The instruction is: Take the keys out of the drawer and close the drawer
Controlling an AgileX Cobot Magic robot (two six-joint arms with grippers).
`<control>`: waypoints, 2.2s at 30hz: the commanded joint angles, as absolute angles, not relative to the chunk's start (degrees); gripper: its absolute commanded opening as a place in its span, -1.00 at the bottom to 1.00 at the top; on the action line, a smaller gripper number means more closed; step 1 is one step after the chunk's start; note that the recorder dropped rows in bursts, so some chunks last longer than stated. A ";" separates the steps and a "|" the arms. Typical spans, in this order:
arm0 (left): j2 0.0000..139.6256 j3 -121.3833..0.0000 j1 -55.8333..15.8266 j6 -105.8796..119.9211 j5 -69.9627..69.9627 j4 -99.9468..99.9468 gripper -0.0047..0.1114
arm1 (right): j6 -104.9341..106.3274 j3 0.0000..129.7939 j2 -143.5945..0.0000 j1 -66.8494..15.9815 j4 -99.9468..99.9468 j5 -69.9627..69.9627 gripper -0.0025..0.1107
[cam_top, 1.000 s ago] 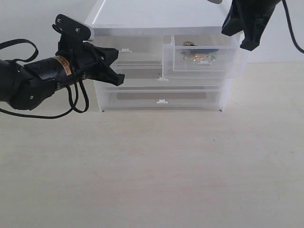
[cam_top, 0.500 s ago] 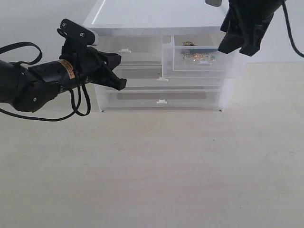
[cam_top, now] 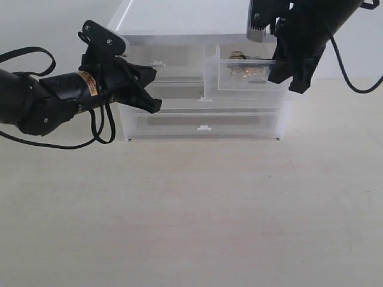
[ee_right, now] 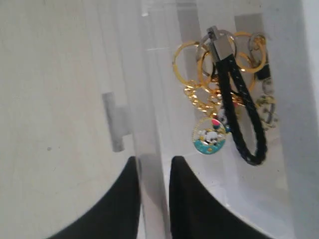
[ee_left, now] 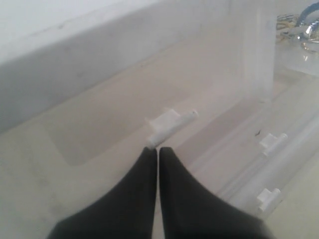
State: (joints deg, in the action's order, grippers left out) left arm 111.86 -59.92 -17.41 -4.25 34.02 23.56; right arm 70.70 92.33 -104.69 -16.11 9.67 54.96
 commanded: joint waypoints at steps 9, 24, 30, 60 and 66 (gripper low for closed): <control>112.36 -62.73 -15.98 -6.66 34.27 14.42 -0.85 | 71.23 92.68 -101.57 -15.96 7.96 64.03 -0.96; 112.36 -62.73 -15.98 -6.92 34.16 14.42 -0.85 | 68.98 92.68 -101.19 -15.96 10.75 61.48 -0.79; 112.36 -62.73 -15.98 -6.92 34.16 14.42 -0.85 | 65.00 92.68 -101.19 -15.96 10.75 60.28 0.01; 112.36 -62.73 -15.98 -6.92 34.27 14.42 -0.85 | 17.85 92.80 -96.83 -15.96 13.28 41.62 -0.96; 112.36 -62.73 -15.98 -6.92 34.27 14.42 -0.85 | 16.73 95.01 -100.71 -15.96 13.18 49.24 -0.96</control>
